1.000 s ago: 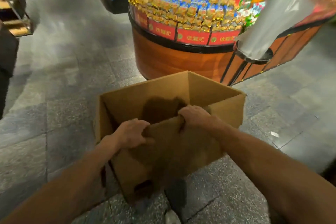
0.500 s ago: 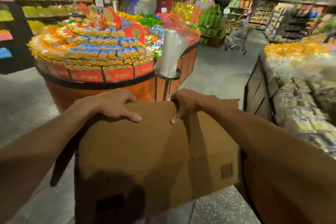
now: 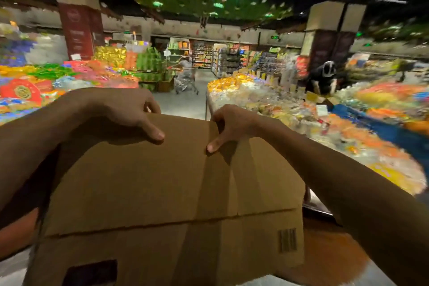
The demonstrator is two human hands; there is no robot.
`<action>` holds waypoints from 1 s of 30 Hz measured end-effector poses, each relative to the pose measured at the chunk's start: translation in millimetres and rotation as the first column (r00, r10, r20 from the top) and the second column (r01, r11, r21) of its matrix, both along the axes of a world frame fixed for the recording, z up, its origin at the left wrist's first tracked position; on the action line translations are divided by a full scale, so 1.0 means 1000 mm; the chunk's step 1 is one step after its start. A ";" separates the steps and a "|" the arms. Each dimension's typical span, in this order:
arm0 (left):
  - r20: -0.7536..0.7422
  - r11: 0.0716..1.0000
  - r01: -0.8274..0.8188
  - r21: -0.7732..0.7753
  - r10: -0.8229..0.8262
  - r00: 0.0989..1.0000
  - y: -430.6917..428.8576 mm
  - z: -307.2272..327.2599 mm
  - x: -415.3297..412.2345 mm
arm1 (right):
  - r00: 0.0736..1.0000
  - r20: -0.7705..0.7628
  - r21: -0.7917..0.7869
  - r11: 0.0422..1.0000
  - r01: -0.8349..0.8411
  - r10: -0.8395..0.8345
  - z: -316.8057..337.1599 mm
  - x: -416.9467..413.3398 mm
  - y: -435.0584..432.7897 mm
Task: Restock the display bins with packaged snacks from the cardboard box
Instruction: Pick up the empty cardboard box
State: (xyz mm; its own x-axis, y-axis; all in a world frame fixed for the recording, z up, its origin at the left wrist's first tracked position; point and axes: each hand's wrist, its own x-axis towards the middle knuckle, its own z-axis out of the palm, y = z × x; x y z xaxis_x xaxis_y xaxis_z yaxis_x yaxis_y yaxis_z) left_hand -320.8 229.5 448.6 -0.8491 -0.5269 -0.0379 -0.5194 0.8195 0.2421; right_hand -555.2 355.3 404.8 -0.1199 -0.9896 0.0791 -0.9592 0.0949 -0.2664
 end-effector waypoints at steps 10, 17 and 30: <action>0.049 0.885 0.440 0.150 -0.451 0.891 0.216 -0.025 -0.240 | 0.909 0.022 0.085 0.907 0.413 -0.416 -0.013 -0.165 0.315; 0.074 0.714 0.671 0.198 -0.694 0.717 0.360 -0.061 -0.422 | 0.751 0.036 0.154 0.746 0.647 -0.659 -0.035 -0.270 0.497; 0.082 0.364 0.881 0.302 -0.931 0.356 0.606 -0.144 -0.812 | 0.424 0.051 0.265 0.421 0.867 -0.904 -0.110 -0.543 0.742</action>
State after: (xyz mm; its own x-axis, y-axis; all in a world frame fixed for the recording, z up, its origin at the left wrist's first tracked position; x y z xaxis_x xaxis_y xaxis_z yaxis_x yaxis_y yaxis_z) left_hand -1132.4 835.1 304.7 -0.7549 0.6001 -0.2646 0.4617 0.7728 0.4354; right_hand -1098.4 1097.4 294.4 -0.9297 -0.3141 -0.1922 -0.2549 0.9256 -0.2798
